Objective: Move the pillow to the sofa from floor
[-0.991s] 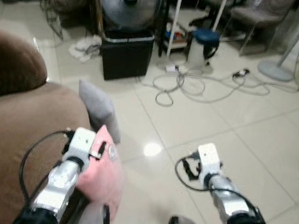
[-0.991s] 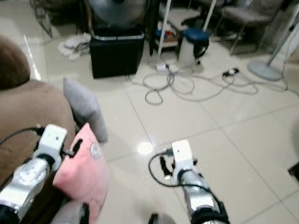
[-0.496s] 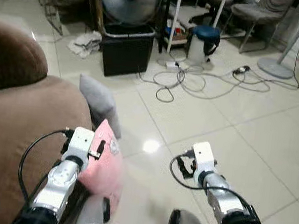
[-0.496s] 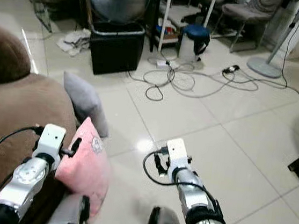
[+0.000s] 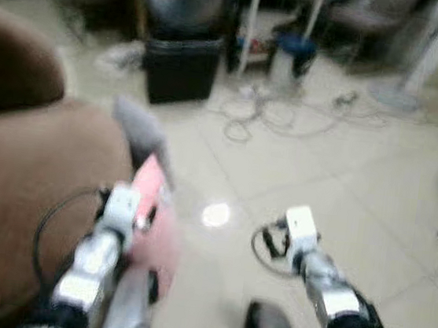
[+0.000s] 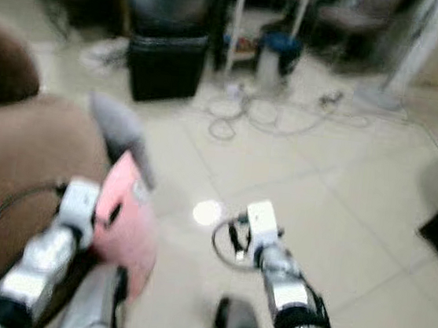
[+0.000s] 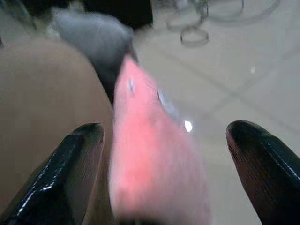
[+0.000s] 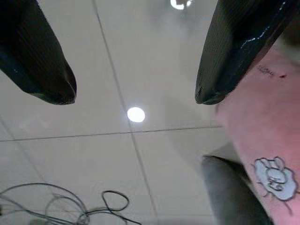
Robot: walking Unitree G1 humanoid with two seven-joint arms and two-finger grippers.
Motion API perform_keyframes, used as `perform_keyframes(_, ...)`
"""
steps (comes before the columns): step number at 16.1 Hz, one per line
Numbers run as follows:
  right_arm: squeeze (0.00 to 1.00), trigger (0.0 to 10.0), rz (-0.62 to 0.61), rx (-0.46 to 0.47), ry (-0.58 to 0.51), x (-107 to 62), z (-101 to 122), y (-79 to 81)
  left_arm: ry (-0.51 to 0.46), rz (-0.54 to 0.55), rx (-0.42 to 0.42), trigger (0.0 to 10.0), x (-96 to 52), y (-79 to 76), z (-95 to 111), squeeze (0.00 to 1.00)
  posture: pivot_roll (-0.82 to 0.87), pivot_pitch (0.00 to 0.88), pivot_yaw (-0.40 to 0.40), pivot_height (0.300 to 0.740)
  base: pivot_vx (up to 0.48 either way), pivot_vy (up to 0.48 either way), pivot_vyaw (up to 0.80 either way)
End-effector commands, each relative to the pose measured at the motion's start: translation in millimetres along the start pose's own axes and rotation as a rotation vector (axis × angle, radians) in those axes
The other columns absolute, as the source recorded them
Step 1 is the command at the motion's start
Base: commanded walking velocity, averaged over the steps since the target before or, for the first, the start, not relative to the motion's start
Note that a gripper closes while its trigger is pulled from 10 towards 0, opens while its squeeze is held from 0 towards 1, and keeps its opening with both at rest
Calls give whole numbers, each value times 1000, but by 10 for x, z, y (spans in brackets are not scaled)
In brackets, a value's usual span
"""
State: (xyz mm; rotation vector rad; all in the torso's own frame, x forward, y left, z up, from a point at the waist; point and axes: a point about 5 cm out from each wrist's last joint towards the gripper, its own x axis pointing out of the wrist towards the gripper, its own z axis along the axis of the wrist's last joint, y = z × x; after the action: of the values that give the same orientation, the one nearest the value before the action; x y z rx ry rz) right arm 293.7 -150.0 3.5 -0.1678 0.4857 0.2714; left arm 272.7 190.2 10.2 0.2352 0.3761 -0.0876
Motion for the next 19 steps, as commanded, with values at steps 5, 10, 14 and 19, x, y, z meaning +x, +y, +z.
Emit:
perform_keyframes(5, 0, 10000, 6, -1, -11, 4, 56, -11, 27, 31, 7, 10000, 89, 51, 43, 0, 45, 0, -44, 567, 0, 0, 0)
perform_keyframes(10, 0, 10000, 32, -20, -37, 3, 144, 6, 128, 39, -47, 10000, 178, 53, -29, 1000, 10, 9, -62, 567, 0, 0, 0)
perform_keyframes(14, 0, 10000, 120, -79, -89, -43, 282, 40, 178, 152, -79, 10000, 199, 230, -61, 1000, -39, 44, -76, 567, 0, 0, 0)
perform_keyframes(19, 0, 10000, 366, -237, -120, -335, 309, 190, 230, 272, -91, 10000, 104, 440, -222, 1000, -107, 104, -127, 567, 0, 0, 0)
